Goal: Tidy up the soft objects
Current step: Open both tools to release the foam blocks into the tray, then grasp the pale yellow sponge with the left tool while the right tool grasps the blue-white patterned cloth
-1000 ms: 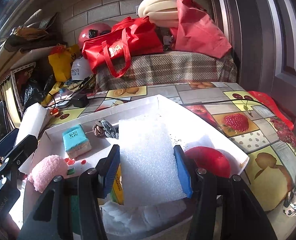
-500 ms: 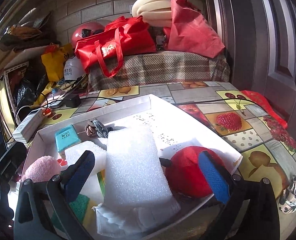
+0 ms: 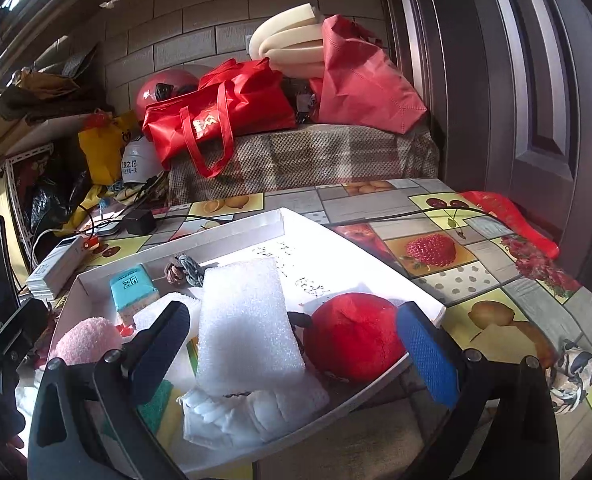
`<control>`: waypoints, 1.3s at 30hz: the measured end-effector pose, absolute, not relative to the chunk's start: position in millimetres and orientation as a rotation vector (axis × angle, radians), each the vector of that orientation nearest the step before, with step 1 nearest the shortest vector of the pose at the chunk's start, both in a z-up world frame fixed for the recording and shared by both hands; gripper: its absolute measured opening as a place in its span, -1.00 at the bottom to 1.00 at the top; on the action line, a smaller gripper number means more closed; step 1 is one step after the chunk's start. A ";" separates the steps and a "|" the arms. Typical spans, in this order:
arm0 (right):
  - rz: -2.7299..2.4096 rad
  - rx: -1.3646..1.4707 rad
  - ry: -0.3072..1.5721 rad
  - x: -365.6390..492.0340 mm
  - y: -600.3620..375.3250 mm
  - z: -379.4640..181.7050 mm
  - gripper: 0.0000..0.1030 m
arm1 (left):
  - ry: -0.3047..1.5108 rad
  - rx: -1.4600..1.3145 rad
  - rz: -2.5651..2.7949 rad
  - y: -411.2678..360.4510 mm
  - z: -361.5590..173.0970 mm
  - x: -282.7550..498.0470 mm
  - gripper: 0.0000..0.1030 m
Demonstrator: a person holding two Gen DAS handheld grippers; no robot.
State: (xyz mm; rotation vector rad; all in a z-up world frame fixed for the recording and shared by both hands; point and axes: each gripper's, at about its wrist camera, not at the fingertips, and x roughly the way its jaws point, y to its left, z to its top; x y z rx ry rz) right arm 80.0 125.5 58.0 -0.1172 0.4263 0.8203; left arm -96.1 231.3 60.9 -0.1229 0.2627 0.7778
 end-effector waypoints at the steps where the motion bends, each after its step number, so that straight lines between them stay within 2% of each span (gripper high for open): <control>1: 0.819 -0.114 0.425 80.2 122.2 58.2 1.00 | 0.266 -0.122 0.776 228.9 60.8 -95.9 1.00; 11: 0.794 -0.079 0.447 84.7 90.6 57.5 1.00 | 0.291 -0.108 0.781 210.8 58.7 -95.1 1.00; 21: 0.771 0.081 0.622 111.3 42.1 44.6 1.00 | 0.317 -0.060 0.750 179.8 57.7 -91.4 1.00; 24: 0.724 0.077 0.605 120.9 9.2 45.8 1.00 | 0.332 -0.008 0.731 164.0 57.4 -85.0 1.00; 28: 0.632 0.021 0.593 145.4 -41.3 49.4 1.00 | 0.368 0.036 0.662 143.7 56.3 -70.4 1.00; 36: 0.688 -0.147 0.798 190.6 -58.0 27.7 1.00 | 0.493 -0.088 0.387 103.9 48.9 -12.6 1.00; 38: 0.707 -0.190 0.791 192.1 -46.2 27.9 0.97 | 0.526 -0.057 0.361 90.4 46.9 4.9 0.99; 39: 0.719 -0.218 0.782 193.0 -39.1 28.3 0.83 | 0.539 -0.033 0.352 83.1 46.0 12.8 0.99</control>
